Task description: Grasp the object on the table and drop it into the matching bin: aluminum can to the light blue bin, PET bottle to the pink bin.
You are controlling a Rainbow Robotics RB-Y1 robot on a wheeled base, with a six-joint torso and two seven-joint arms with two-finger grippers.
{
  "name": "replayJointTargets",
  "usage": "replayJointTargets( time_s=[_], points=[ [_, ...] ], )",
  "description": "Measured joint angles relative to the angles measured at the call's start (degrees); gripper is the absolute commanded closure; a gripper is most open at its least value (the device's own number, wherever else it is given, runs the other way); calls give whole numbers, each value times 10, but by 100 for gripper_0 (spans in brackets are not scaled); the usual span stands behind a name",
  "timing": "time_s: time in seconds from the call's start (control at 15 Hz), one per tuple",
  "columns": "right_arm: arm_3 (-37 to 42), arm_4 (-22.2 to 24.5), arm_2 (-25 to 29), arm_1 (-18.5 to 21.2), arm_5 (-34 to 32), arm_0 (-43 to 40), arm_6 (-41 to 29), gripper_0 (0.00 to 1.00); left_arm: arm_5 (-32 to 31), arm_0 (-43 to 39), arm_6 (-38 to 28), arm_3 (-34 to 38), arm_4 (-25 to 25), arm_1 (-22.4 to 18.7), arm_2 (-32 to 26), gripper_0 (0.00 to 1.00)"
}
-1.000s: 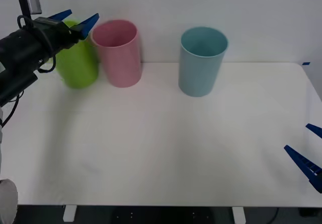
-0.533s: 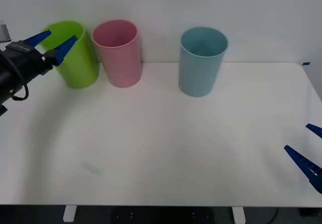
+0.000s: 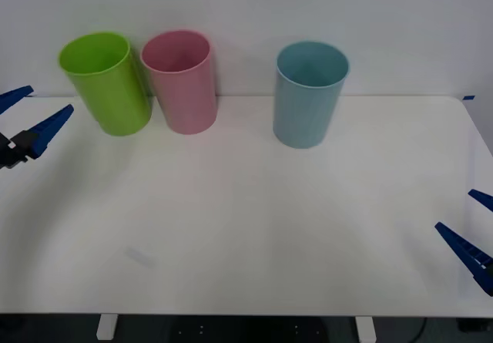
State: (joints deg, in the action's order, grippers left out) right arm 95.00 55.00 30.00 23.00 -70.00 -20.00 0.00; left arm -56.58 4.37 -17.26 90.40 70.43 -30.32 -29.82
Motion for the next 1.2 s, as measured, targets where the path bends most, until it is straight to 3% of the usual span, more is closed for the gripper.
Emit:
replayJointTargets(
  time_s=[0.4, 0.73, 1.2],
  points=[
    [0, 0, 0, 0, 0, 0, 0, 0, -82, -78, 29, 0, -24, -32, -58, 0],
    [0, 0, 0, 0, 0, 0, 0, 0, -88, -155, 72, 0, -64, -61, -63, 0],
    [0, 0, 0, 0, 0, 0, 0, 0, -88, -241, 98, 0, -118, -61, -67, 0]
  ],
)
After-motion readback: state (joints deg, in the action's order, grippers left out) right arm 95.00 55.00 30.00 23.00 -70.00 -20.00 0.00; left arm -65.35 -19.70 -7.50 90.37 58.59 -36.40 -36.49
